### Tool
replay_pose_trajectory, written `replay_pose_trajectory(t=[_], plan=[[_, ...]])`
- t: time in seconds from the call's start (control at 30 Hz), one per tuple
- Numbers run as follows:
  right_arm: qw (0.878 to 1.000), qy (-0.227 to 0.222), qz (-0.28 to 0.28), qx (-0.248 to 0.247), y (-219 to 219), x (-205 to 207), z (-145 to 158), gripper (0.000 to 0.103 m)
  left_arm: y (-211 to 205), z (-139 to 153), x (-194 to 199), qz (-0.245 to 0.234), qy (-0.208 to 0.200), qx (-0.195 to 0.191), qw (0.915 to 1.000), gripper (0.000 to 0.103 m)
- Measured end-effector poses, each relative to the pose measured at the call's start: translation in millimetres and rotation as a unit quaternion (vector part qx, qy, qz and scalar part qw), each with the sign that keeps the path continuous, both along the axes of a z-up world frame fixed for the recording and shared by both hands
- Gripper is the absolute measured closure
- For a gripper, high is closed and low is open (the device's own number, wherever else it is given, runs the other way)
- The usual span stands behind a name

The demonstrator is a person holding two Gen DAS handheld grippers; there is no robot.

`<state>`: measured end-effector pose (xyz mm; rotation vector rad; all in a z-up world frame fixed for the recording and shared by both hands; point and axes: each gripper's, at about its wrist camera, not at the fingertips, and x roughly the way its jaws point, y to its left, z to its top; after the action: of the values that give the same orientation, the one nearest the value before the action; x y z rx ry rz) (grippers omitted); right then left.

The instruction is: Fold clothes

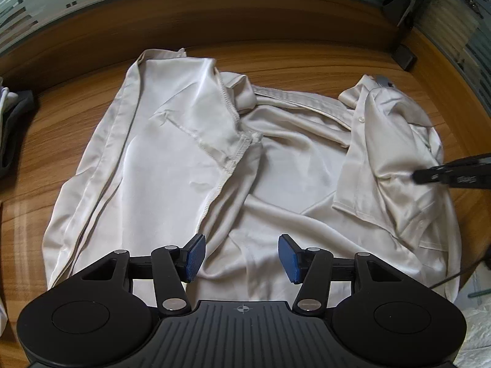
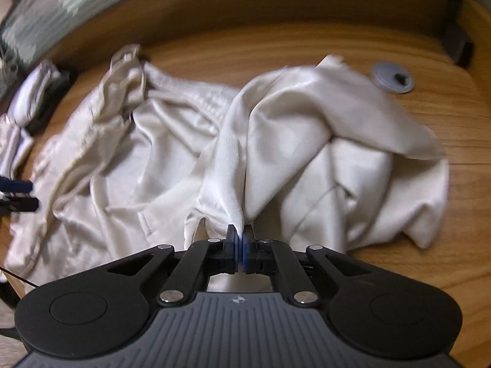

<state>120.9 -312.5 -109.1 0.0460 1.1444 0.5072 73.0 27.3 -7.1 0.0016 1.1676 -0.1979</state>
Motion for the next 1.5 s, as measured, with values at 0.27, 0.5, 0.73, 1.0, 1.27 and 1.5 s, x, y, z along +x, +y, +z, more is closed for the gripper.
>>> replay_pose_trajectory(t=[0.27,0.5,0.73,1.0,1.27,1.5], plan=[[0.986,-0.067,-0.105,-0.111,-101.3,-34.3,86.9,0.1,-9.4,-6.9,9.7,-0.029,-0.001,-0.009,0.9995,0.047],[0.94,-0.094,-0.181,-0.275,-174.2,-73.9,128.1,0.096,-26.4,-11.6,29.4,-0.047,0.004,-0.041,0.9981,0.047],[0.943,-0.093,-0.235,-0.216,-190.3,-103.2,125.2,0.055,-65.4,-22.5,51.4,-0.103,0.014,-0.068,0.9922,0.046],[0.965,-0.093,-0.219,-0.111,-139.2,-123.2,108.6,0.049,-104.8,-47.0,62.5,-0.159,0.041,-0.068,0.9841,0.046],[0.976,-0.08,-0.199,-0.046,-85.8,-132.2,89.5,0.049,-124.3,-69.3,70.5,-0.18,0.062,-0.048,0.9805,0.047],[0.977,-0.063,-0.204,0.012,-42.8,-136.4,70.8,0.046,-124.3,-67.4,69.1,-0.177,0.051,-0.054,0.9813,0.095]])
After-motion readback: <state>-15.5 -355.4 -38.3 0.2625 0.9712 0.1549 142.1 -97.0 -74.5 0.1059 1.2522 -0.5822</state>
